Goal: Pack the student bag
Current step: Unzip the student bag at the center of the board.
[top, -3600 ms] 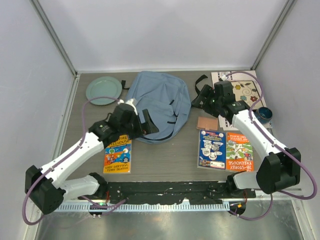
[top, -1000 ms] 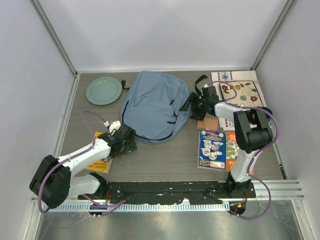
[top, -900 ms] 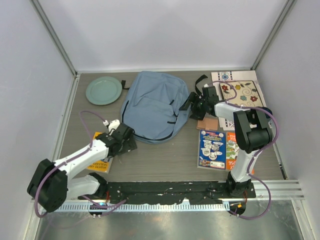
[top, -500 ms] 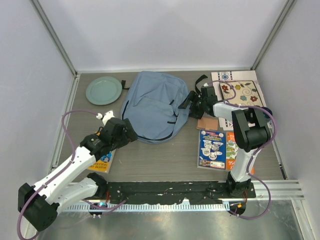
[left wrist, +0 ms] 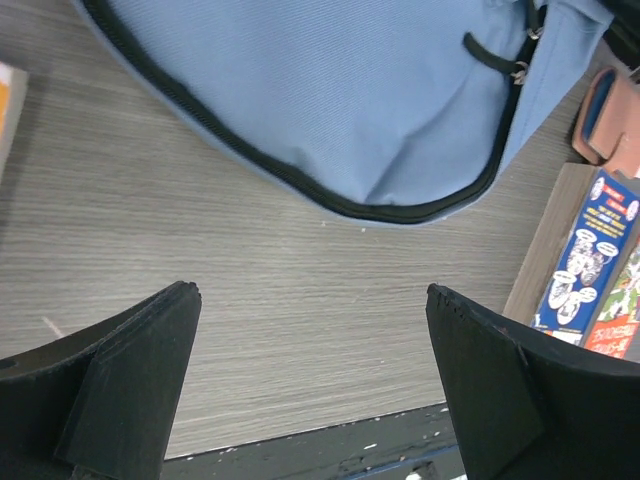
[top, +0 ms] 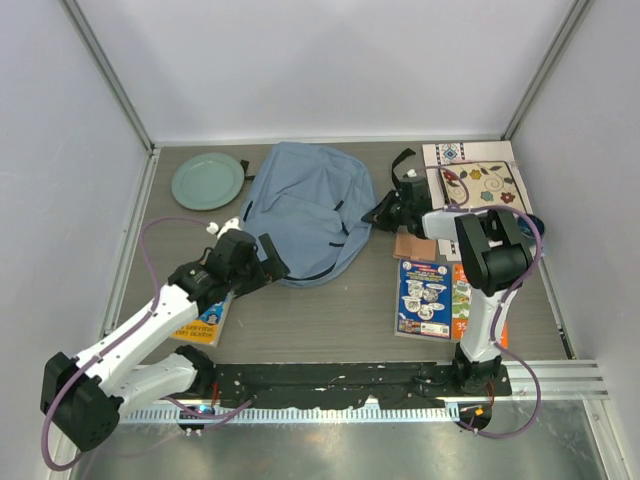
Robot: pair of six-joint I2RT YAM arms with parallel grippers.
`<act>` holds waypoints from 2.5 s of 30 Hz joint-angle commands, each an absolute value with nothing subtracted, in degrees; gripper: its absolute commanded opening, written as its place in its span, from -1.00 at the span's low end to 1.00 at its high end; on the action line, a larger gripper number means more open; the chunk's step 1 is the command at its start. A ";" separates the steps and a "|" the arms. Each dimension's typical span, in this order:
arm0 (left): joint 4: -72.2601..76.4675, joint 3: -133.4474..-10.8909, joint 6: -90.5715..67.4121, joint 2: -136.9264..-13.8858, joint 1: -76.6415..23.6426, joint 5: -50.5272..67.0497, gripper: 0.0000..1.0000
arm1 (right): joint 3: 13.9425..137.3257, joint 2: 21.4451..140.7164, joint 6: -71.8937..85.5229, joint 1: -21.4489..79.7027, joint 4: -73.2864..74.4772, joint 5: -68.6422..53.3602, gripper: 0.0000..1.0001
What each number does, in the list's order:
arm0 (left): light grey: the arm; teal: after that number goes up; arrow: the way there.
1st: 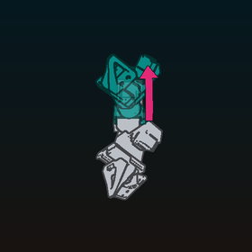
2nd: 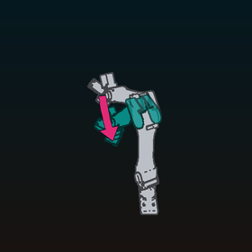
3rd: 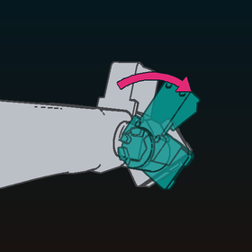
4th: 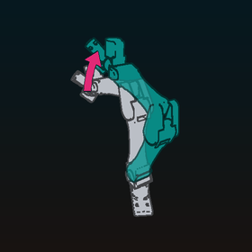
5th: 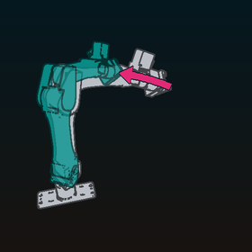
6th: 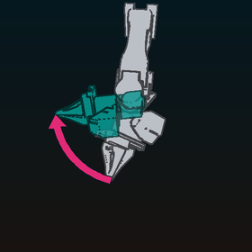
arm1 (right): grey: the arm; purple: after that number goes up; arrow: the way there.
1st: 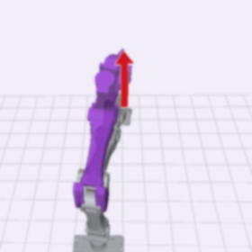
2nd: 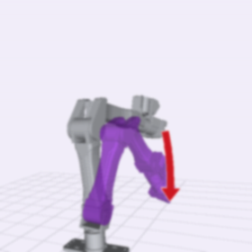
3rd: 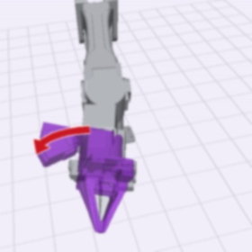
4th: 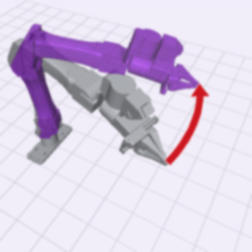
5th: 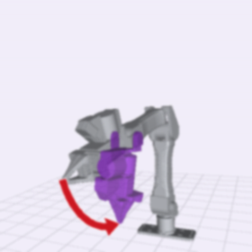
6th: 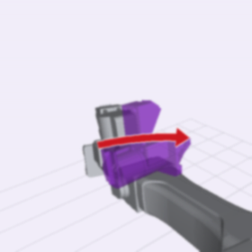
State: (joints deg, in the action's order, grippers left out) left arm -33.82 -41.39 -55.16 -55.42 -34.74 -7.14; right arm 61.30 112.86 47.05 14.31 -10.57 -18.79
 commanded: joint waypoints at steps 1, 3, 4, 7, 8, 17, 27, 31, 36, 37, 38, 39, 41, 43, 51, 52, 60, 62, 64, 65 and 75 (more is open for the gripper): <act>-25.59 -47.54 -56.07 -58.61 -34.45 -4.31 0.99 | 57.32 107.94 47.81 14.68 -15.98 -19.42 -0.97; -24.00 -50.43 -57.30 -62.21 -34.45 -3.43 0.99 | 53.36 103.74 48.51 14.85 -21.67 -20.74 -0.99; -22.17 -51.41 -58.09 -63.71 -34.45 -2.73 0.99 | 51.87 102.32 48.69 14.94 -23.54 -20.74 -0.98; -18.47 -55.19 -60.28 -69.07 -34.89 -0.18 0.99 | 42.58 95.82 49.13 15.20 -34.78 -21.62 -0.98; -17.41 -55.98 -60.90 -71.69 -35.24 1.83 0.99 | 40.80 94.41 49.22 15.29 -37.33 -21.71 -0.98; -7.57 -55.90 -69.41 -81.82 -43.05 3.95 0.97 | 21.99 84.56 48.61 16.35 -64.74 -18.12 -0.98; 5.80 -45.97 -80.24 -83.85 -46.93 4.57 0.71 | 10.55 82.70 42.46 18.72 -87.25 -10.90 -0.98; 6.32 -45.18 -82.87 -84.81 -48.51 3.34 0.64 | 8.62 83.58 39.73 19.86 -92.01 -10.63 -0.98; 10.45 -43.86 -85.60 -88.32 -49.13 4.57 0.51 | 8.17 83.85 36.92 21.53 -95.54 -12.22 -0.98; 11.24 -43.60 -85.87 -88.77 -49.22 4.74 0.47 | 8.00 83.15 35.61 21.97 -95.54 -11.87 -0.98; 11.86 -42.98 -86.57 -89.20 -49.31 5.01 0.44 | 7.91 82.71 35.07 22.67 -95.54 -12.04 -0.98; 12.74 -42.72 -86.75 -89.91 -49.31 5.36 0.43 | 7.91 82.36 34.46 22.94 -95.54 -12.48 -0.98; 13.01 -41.93 -87.18 -90.17 -49.92 5.36 0.42 | 8.00 81.13 33.41 23.20 -95.54 -13.09 -0.98; 13.01 -41.23 -87.54 -90.00 -50.27 4.75 0.44 | 7.47 80.42 33.14 23.38 -95.54 -12.05 -0.98; 10.90 -38.24 -90.96 -88.95 -51.15 0.45 0.47 | 5.80 75.95 28.48 24.26 -95.54 -12.22 -0.98; 10.64 -38.15 -91.66 -88.77 -51.59 0.53 0.44 | 5.45 75.50 28.48 24.34 -95.54 -11.96 -0.98; 6.50 -39.81 -93.34 -89.12 -53.61 -5.10 -0.08 | 4.40 74.09 27.60 24.78 -95.54 -10.11 -0.98; 6.59 -39.99 -93.52 -89.56 -53.70 -4.92 -0.10 | 4.48 73.74 27.60 24.96 -95.54 -10.11 -0.98; 6.68 -39.90 -93.69 -90.09 -53.70 -5.01 -0.11 | 4.48 73.39 27.60 25.22 -95.54 -10.11 -0.98; 7.03 -39.73 -93.87 -90.26 -53.70 -5.01 -0.10 | 4.57 73.21 27.51 25.49 -95.54 -10.28 -0.98; 10.37 -42.10 -93.96 -95.18 -53.70 -4.22 0.01 | 4.13 69.88 27.42 26.54 -95.54 -13.27 -0.98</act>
